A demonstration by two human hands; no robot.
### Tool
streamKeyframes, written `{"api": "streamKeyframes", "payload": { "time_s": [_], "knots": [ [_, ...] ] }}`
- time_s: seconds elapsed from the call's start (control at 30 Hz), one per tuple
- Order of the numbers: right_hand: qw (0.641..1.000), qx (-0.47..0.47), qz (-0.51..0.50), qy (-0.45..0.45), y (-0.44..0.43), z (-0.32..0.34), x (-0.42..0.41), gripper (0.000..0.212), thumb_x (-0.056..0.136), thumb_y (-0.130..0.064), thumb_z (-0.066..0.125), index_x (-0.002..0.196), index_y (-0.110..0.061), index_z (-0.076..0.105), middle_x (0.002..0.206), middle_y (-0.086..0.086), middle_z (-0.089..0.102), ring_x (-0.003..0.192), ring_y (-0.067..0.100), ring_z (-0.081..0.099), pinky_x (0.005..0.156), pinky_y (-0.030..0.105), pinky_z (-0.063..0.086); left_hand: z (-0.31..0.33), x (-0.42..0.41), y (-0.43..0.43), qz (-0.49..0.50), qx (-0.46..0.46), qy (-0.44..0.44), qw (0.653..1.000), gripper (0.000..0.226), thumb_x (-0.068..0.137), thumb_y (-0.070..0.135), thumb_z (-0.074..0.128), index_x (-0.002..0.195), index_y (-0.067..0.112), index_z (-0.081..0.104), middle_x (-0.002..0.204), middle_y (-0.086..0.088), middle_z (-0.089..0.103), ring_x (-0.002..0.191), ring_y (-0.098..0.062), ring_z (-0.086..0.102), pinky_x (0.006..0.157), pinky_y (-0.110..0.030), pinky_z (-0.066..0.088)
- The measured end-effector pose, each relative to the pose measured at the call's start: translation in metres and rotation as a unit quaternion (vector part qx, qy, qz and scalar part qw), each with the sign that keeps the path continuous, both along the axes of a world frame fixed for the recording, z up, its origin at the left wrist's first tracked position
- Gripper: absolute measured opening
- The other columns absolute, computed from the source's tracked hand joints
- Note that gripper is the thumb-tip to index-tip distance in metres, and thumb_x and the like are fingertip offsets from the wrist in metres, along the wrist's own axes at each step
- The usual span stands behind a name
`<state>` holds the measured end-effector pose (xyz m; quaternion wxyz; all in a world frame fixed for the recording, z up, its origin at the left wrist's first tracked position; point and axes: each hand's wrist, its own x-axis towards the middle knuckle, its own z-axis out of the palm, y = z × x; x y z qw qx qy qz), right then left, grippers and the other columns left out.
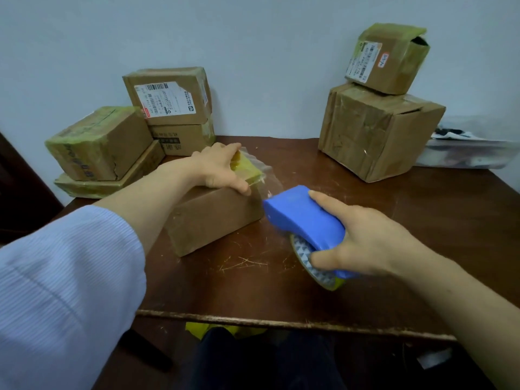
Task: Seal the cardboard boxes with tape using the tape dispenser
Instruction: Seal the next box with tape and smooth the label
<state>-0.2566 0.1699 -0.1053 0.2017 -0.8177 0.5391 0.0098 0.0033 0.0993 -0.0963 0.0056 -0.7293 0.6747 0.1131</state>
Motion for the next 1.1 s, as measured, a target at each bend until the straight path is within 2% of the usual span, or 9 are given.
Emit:
{"api": "streamKeyframes", "payload": {
  "time_s": [0.13,0.2,0.33,0.47,0.63,0.77,0.87,0.97,1.1],
  "knots": [
    [0.995,-0.057,0.033,0.069,-0.016,0.02,0.035,0.097,0.067,-0.065,0.063,0.148,-0.043,0.015,0.132,-0.004,0.047,0.114,0.021,0.047,0.076,0.031,0.038,0.005,0.001,0.004,0.019,0.034,0.023,0.999,0.112,0.057,0.068,0.046,0.153,0.029,0.004,0.157,-0.006,0.016,0.141,-0.033,0.021,0.109,-0.049,0.021],
    [0.993,-0.071,0.043,0.089,-0.022,0.031,0.049,0.092,0.067,-0.064,0.064,0.146,-0.04,0.024,0.135,-0.005,0.048,0.118,0.022,0.048,0.076,0.031,0.039,0.002,-0.002,0.004,0.029,0.019,0.032,0.999,0.113,0.057,0.077,0.04,0.153,0.029,0.006,0.158,-0.006,0.016,0.142,-0.033,0.02,0.111,-0.048,0.019],
    [0.989,-0.068,0.048,0.125,-0.03,0.052,0.07,0.077,0.062,-0.061,0.067,0.132,-0.033,0.05,0.121,-0.003,0.059,0.102,0.023,0.056,0.074,0.031,0.045,-0.009,-0.007,0.002,0.034,-0.045,-0.018,0.998,0.113,0.067,0.087,0.047,0.154,0.026,0.009,0.154,-0.01,0.025,0.139,-0.033,0.026,0.11,-0.046,0.023],
    [0.985,-0.073,0.062,0.146,-0.035,0.065,0.088,0.057,0.055,-0.055,0.069,0.105,-0.029,0.063,0.083,-0.005,0.061,0.074,0.02,0.058,0.057,0.027,0.04,-0.01,-0.007,0.003,0.039,-0.063,-0.013,0.997,0.104,0.073,0.08,0.048,0.153,0.025,0.013,0.152,-0.012,0.028,0.138,-0.034,0.028,0.109,-0.046,0.024],
    [0.975,-0.073,0.071,0.198,-0.037,0.062,0.102,0.053,0.053,-0.052,0.071,0.099,-0.026,0.061,0.082,-0.004,0.058,0.07,0.018,0.056,0.057,0.025,0.039,-0.006,-0.01,0.007,0.035,-0.074,-0.011,0.997,0.099,0.075,0.074,0.052,0.151,0.022,0.018,0.148,-0.014,0.033,0.135,-0.035,0.032,0.107,-0.044,0.026],
    [0.965,-0.118,0.048,0.227,-0.047,0.059,0.087,0.074,0.058,-0.064,0.072,0.12,-0.027,0.058,0.106,-0.003,0.063,0.097,0.026,0.06,0.071,0.03,0.043,-0.008,-0.01,0.007,0.043,-0.08,-0.015,0.996,0.103,0.071,0.077,0.055,0.151,0.023,0.019,0.148,-0.012,0.034,0.134,-0.034,0.033,0.107,-0.046,0.028],
    [0.956,-0.171,0.01,0.238,-0.059,0.042,0.067,0.081,0.065,-0.076,0.063,0.125,-0.022,0.054,0.11,0.001,0.06,0.102,0.025,0.057,0.067,0.031,0.039,-0.006,-0.011,0.004,0.043,-0.065,-0.023,0.997,0.106,0.07,0.076,0.058,0.151,0.022,0.017,0.148,-0.012,0.034,0.135,-0.035,0.033,0.106,-0.047,0.028],
    [0.957,-0.175,-0.025,0.232,-0.068,0.001,0.056,0.073,0.085,-0.062,0.054,0.14,-0.019,0.034,0.118,0.013,0.046,0.105,0.03,0.052,0.068,0.032,0.036,-0.005,-0.013,0.002,0.051,-0.052,-0.038,0.997,0.108,0.07,0.075,0.058,0.152,0.021,0.014,0.148,-0.013,0.033,0.135,-0.036,0.032,0.107,-0.048,0.028],
    [0.943,-0.224,-0.023,0.244,-0.079,-0.044,0.047,0.072,0.096,-0.048,0.044,0.152,-0.022,0.007,0.124,0.017,0.042,0.109,0.03,0.049,0.076,0.034,0.035,-0.006,-0.02,0.004,0.081,-0.048,-0.031,0.995,0.115,0.068,0.075,0.059,0.153,0.017,0.008,0.149,-0.015,0.031,0.135,-0.036,0.031,0.107,-0.046,0.029]
  ]
}}
